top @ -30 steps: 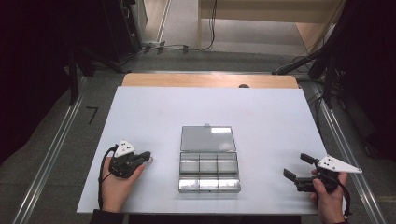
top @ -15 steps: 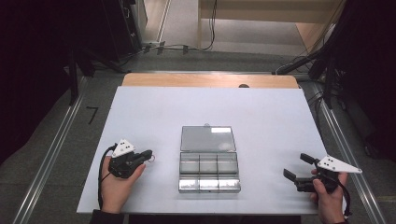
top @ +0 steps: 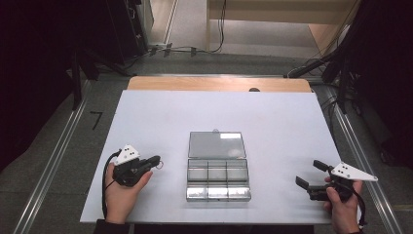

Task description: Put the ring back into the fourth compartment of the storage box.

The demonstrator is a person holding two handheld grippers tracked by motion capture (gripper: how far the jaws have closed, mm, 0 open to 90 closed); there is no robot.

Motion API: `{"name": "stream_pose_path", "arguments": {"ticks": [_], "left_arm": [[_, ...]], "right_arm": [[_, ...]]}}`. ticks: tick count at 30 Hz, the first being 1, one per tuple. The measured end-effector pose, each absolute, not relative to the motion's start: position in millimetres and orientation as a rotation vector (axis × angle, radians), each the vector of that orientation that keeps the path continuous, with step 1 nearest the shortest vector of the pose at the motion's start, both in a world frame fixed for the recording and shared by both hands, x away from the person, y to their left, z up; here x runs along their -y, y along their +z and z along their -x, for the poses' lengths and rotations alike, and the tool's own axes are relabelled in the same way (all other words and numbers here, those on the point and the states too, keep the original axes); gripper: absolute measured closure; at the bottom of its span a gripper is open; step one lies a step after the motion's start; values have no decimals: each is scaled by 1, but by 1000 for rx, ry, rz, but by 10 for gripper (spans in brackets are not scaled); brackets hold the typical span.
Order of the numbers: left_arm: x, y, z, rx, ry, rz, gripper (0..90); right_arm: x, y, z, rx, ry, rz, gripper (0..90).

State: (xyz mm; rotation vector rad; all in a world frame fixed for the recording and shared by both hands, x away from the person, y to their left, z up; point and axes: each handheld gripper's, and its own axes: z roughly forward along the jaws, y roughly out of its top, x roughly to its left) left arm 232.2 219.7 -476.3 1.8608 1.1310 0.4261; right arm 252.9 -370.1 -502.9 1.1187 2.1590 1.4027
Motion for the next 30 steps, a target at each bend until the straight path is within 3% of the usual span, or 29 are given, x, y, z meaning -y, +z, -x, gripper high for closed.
{"name": "stream_pose_path", "arguments": {"ticks": [30], "left_arm": [[-207, -460, -225, -1027, 386, -1818, 882]], "right_arm": [[369, -503, -253, -2158, 1399, -1114, 0]]}}
